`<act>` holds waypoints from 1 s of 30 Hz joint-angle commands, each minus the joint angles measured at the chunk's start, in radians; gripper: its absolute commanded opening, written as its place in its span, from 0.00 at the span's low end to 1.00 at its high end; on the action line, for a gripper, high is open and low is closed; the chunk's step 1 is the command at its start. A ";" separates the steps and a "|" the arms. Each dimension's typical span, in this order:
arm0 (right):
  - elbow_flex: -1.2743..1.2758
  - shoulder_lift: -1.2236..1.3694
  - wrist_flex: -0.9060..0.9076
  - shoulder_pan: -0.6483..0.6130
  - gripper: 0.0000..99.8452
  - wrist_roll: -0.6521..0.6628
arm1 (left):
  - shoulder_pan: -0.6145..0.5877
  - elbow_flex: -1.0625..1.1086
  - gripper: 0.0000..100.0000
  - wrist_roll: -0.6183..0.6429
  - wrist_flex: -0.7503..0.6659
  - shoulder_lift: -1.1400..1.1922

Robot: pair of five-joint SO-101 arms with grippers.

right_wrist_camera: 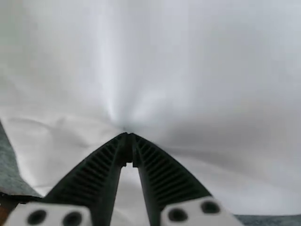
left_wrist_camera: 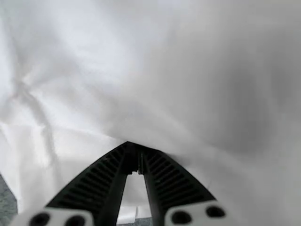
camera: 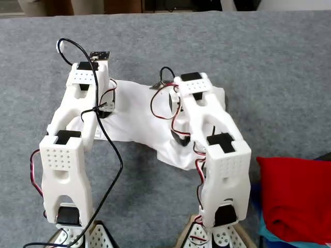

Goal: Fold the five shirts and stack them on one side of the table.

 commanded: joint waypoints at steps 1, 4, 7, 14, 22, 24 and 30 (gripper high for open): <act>0.050 0.004 0.008 -0.004 0.01 0.015 | -0.017 -0.044 0.02 -0.008 0.005 -0.004; 0.065 0.004 0.040 -0.004 0.01 0.015 | -0.017 -0.044 0.02 -0.008 0.003 -0.004; 0.065 0.002 0.078 -0.004 0.01 0.015 | -0.017 -0.044 0.02 -0.008 0.003 -0.004; 0.067 -0.045 0.133 -0.004 0.01 0.015 | -0.017 -0.044 0.02 -0.008 0.003 -0.004; 0.102 -0.239 0.219 -0.134 0.01 0.015 | -0.017 -0.044 0.02 -0.008 0.002 -0.004; 0.142 -0.302 0.222 -0.194 0.01 0.011 | -0.017 -0.044 0.02 -0.008 0.002 -0.004; 0.191 -0.458 0.186 -0.236 0.01 0.012 | -0.018 -0.044 0.02 -0.008 0.005 -0.004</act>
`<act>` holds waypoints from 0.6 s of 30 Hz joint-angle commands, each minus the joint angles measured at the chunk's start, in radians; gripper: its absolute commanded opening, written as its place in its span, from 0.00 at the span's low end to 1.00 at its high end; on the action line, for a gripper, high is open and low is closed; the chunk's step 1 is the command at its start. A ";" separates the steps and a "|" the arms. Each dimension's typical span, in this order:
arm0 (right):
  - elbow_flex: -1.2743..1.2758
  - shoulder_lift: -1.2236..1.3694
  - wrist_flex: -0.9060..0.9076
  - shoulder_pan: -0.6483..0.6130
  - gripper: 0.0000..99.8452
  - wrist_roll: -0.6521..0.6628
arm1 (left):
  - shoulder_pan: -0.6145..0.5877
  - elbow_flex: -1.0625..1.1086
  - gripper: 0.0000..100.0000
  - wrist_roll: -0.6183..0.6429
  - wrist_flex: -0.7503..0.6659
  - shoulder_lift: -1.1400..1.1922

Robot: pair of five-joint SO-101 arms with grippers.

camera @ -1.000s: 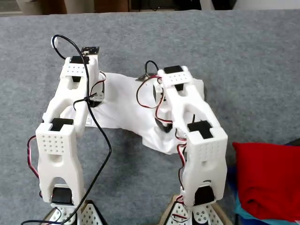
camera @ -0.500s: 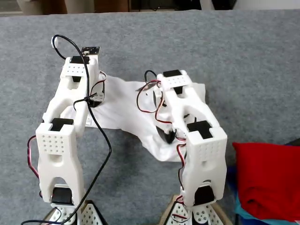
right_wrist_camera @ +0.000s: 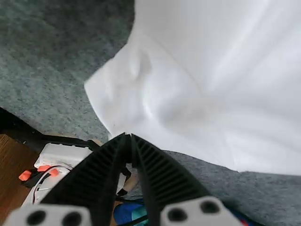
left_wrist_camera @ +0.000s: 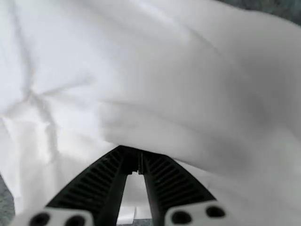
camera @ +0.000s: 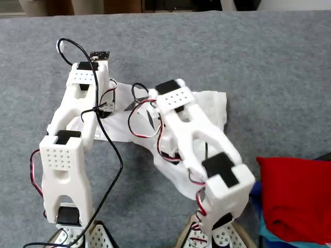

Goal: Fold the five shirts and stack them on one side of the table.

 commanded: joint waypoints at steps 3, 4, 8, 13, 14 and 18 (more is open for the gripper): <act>0.002 -0.134 -0.080 0.064 0.01 0.009 | -0.018 -0.044 0.02 -0.008 0.008 -0.004; 0.002 -0.136 -0.104 0.094 0.01 0.009 | -0.018 -0.044 0.02 -0.008 0.009 -0.004; -0.004 -0.136 -0.216 0.226 0.02 0.031 | -0.021 -0.043 0.02 -0.008 0.011 -0.004; -0.136 -0.096 -0.290 0.358 0.03 0.097 | -0.025 -0.044 0.02 -0.008 0.011 -0.012; -0.177 -0.068 -0.298 0.377 0.02 0.100 | -0.025 -0.044 0.02 -0.008 0.012 -0.013; -0.380 0.116 -0.307 0.407 0.02 0.098 | -0.018 -0.066 0.02 -0.008 0.055 -0.012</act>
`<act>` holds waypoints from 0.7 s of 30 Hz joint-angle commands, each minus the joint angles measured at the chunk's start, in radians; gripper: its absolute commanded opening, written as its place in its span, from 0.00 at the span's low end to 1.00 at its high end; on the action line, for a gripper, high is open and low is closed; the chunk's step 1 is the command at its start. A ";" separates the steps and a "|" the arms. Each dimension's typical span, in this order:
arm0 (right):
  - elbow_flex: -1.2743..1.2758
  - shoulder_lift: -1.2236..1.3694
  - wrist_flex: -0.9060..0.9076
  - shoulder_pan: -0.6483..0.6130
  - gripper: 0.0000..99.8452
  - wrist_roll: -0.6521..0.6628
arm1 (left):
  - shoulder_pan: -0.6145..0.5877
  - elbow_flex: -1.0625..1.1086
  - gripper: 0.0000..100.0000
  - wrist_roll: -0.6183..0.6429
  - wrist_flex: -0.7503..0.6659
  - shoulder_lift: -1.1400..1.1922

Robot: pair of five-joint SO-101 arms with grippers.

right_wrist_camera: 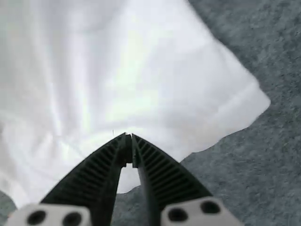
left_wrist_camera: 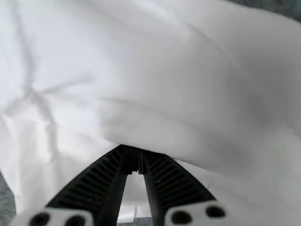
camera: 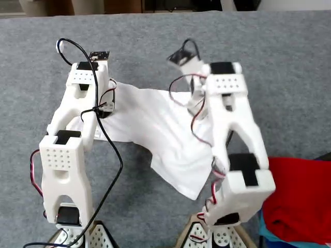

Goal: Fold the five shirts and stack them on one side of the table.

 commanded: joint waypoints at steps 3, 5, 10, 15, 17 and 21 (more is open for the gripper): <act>-0.326 0.291 -0.011 0.030 0.02 0.008 | -0.017 -0.101 0.02 -0.008 0.077 -0.005; -0.438 0.418 -0.011 0.031 0.02 0.006 | -0.018 -0.112 0.02 -0.008 0.083 -0.005; -0.791 0.680 0.046 0.070 0.02 0.005 | -0.023 -0.106 0.02 -0.012 0.083 -0.007; -1.194 0.903 0.068 0.133 0.02 0.011 | -0.018 -0.104 0.02 -0.077 0.112 -0.005; -1.348 0.974 0.068 0.143 0.02 0.011 | -0.020 -0.104 0.02 -0.092 0.114 -0.005; -1.604 1.058 0.109 0.143 0.02 0.011 | -0.031 -0.103 0.02 -0.114 0.114 -0.005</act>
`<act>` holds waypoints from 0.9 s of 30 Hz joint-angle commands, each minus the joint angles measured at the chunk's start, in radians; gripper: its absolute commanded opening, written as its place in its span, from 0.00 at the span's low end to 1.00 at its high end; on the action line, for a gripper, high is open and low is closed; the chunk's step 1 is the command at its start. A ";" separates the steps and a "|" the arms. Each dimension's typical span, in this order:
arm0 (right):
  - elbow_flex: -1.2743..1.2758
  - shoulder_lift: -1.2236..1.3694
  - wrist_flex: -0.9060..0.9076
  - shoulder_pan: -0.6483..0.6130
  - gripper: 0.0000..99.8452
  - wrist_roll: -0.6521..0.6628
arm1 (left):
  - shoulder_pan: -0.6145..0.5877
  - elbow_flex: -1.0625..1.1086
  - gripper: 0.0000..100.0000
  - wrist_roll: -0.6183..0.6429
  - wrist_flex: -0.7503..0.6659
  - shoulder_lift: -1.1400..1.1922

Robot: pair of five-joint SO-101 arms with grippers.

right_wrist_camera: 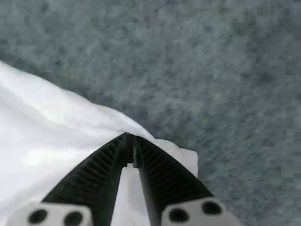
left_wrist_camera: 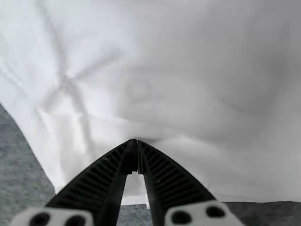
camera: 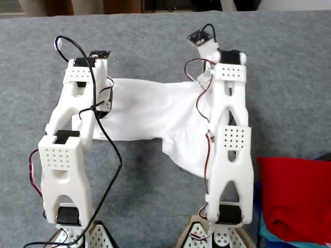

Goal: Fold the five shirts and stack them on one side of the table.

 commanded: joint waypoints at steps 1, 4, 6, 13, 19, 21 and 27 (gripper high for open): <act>-0.246 0.024 0.044 0.012 0.02 0.009 | -0.020 -0.037 0.02 -0.017 0.015 -0.007; -0.226 -0.019 0.074 -0.001 0.02 0.011 | -0.021 -0.037 0.02 -0.018 0.014 -0.007; -0.229 -0.050 0.112 -0.005 0.02 0.011 | -0.021 -0.037 0.02 -0.034 0.011 -0.007; -0.223 -0.205 0.282 -0.062 0.02 0.095 | -0.021 -0.046 0.02 -0.066 0.014 -0.013; -0.048 -0.424 0.281 -0.082 0.02 0.109 | -0.040 -0.097 0.02 -0.058 0.032 -0.016; 0.081 -0.530 0.281 -0.090 0.02 0.109 | -0.066 -0.167 0.02 -0.049 0.064 -0.016; 0.527 -0.834 0.278 -0.130 0.02 0.110 | -0.158 -0.431 0.02 -0.014 0.166 -0.015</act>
